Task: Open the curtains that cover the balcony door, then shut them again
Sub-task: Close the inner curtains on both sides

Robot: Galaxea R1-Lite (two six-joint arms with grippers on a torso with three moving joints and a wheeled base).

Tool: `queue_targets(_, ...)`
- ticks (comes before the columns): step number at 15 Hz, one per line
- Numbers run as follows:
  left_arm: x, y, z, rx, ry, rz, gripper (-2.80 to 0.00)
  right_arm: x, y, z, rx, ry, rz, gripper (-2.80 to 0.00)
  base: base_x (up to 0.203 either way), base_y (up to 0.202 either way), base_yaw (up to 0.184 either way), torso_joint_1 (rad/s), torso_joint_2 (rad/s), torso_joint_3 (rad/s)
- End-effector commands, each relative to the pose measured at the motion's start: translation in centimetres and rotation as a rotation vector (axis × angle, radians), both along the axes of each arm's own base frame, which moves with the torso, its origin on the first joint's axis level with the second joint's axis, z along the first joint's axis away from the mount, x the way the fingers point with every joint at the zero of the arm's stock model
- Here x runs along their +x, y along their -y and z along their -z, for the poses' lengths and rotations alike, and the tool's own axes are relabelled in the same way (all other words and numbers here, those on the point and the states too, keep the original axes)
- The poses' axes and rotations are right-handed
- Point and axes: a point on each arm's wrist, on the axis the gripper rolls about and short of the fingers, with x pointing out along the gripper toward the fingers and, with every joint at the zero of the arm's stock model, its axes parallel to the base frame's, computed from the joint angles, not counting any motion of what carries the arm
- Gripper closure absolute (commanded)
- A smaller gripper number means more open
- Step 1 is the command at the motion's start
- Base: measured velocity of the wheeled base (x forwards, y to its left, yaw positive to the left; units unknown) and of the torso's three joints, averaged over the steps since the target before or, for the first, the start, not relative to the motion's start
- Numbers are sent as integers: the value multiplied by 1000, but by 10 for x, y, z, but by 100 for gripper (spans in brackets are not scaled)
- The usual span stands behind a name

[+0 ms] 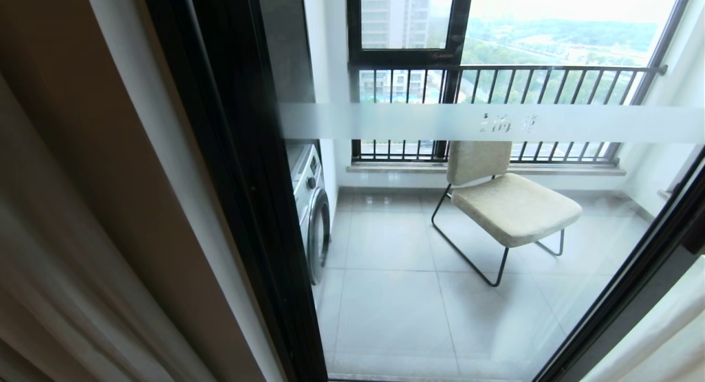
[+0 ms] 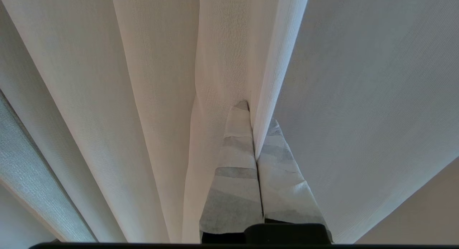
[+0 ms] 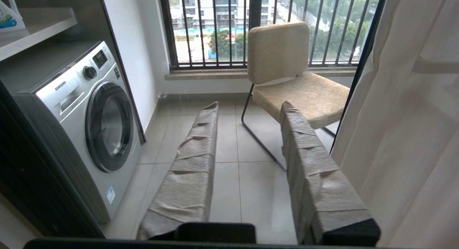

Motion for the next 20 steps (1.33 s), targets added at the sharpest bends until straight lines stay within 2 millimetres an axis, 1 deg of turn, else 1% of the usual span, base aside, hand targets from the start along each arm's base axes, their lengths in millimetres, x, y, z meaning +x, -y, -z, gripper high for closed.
queue_targets(1, 0, 0, 0, -1, 0, -2, 0, 0, 0, 1, -1, -11, -2, 0, 0, 0, 0, 0, 0, 0)
queue_targets(5, 1, 0, 0, 0, 1, -1, 0, 1, 0, 11, 8, -110, -17, 0, 0, 0, 0, 0, 0, 0)
queue_targets(8, 2, 1, 0, -1, 0, 5, 0, 1, 0, 11, 12, -109, -21, 0, 0, 0, 0, 0, 0, 0)
queue_targets(15, 5, 16, -3, 4, 15, 69, 0, 1, 0, 11, 14, -107, -21, 0, 0, 0, 0, 0, 0, 0)
queue_targets(20, 5, 16, -3, 4, 13, 70, 0, 1, 0, 11, 14, -107, -21, 0, 0, 0, 0, 0, 0, 0)
